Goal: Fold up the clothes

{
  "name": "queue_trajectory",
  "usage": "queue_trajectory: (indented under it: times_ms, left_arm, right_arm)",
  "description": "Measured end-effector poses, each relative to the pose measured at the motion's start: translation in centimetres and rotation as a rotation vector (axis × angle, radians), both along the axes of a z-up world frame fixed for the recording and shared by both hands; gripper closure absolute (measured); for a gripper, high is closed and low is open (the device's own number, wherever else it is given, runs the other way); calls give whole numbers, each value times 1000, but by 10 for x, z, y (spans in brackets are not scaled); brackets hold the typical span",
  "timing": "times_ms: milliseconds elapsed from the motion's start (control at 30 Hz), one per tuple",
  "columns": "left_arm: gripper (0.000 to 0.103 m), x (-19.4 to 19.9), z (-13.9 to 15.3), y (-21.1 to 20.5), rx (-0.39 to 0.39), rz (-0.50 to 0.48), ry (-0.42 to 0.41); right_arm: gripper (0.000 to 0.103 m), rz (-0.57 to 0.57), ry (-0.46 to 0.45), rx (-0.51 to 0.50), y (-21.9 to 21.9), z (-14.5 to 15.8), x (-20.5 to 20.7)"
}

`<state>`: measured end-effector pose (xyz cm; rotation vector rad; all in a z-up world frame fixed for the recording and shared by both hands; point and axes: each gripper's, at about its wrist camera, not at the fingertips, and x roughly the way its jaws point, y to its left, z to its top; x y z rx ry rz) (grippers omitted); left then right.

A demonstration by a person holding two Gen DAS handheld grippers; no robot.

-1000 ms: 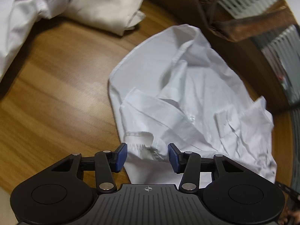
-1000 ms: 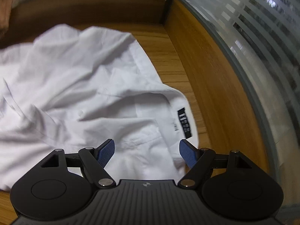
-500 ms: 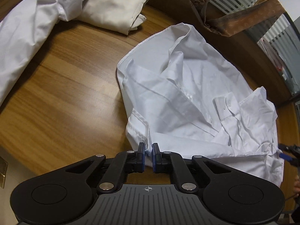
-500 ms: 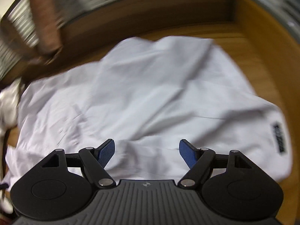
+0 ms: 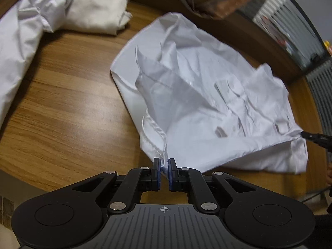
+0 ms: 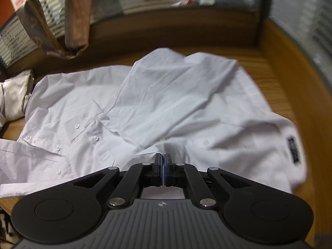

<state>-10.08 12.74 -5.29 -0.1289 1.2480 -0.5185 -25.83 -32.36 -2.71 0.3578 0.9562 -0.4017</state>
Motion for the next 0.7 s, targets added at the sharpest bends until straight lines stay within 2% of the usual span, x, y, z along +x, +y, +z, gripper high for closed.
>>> queue_trajectory:
  times_ms: [133, 233, 467, 633, 667, 700]
  left_arm:
    - [94, 2, -13, 9, -2, -119, 22]
    - [94, 1, -26, 16, 7, -203, 56]
    - [94, -14, -58, 15, 89, -384, 78]
    - [92, -26, -68, 18, 132, -457, 71]
    - [89, -27, -69, 21, 135, -458, 69]
    - [87, -29, -69, 24, 137, -458, 66]
  right_arm:
    - [103, -100, -12, -79, 46, 23, -56]
    - [103, -187, 13, -105, 84, 22, -102]
    - [102, -314, 111, -54, 144, -17, -166]
    - [97, -328, 99, -66, 160, -19, -167]
    - [93, -322, 94, -75, 161, -17, -163]
    - [85, -316, 88, -84, 161, -16, -158]
